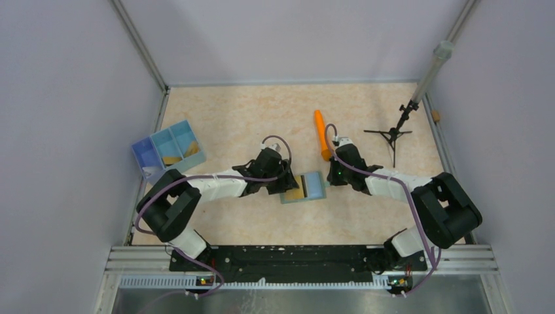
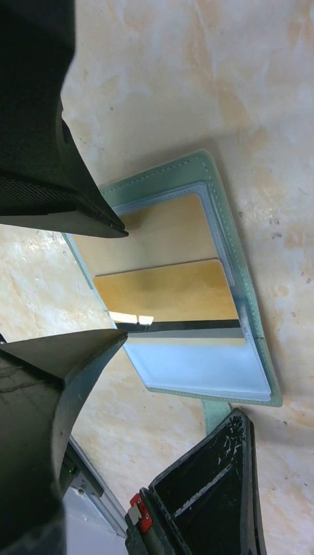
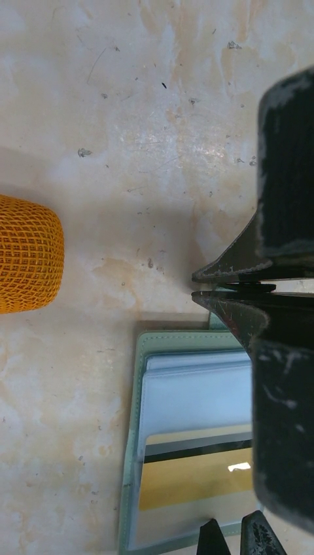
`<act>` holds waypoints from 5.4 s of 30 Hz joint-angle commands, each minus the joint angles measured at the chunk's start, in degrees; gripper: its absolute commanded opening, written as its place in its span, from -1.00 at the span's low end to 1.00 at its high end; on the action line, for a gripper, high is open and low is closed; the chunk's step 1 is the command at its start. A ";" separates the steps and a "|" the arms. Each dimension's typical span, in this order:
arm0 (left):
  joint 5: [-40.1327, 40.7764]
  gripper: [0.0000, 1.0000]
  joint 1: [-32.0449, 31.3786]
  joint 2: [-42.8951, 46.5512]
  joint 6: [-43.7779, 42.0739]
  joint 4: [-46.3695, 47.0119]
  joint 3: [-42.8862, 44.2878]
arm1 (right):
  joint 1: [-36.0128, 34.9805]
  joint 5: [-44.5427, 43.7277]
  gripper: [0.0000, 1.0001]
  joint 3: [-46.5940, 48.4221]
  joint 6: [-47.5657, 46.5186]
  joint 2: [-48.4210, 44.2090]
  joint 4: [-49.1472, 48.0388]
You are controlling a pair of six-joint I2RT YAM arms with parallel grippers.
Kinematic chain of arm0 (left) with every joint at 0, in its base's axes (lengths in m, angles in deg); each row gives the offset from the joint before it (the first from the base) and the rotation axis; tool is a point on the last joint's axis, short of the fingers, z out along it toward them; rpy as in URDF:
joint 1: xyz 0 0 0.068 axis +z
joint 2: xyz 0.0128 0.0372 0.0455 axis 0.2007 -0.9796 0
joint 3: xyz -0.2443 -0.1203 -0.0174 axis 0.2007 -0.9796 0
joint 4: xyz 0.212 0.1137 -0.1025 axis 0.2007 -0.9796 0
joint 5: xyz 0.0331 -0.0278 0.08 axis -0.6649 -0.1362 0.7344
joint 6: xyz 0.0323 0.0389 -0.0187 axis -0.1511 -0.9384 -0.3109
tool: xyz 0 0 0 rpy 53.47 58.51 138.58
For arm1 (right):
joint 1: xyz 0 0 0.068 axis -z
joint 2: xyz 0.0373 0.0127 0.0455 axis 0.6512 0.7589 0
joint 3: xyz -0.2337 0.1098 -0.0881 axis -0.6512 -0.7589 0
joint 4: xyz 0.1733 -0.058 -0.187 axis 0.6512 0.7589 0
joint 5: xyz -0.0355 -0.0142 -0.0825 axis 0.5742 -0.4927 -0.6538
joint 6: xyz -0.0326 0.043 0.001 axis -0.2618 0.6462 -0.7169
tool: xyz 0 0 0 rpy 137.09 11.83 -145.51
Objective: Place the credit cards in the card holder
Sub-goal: Insert the credit card into the card holder, then turn over the card slot in the card holder.
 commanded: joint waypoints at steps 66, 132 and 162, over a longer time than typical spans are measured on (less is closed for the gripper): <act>-6.28 0.00 -3.44 -10.53 5.34 30.73 -1.31 | 0.51 -0.05 -1.00 0.27 0.06 -0.76 1.17; 3.15 0.47 -6.33 -6.95 -7.76 2.20 9.33 | 0.40 11.55 -1.00 2.73 1.86 -14.92 4.70; 9.58 0.52 -6.33 -2.47 -8.97 -0.45 5.79 | 0.42 6.12 -1.00 2.95 1.89 -12.43 6.45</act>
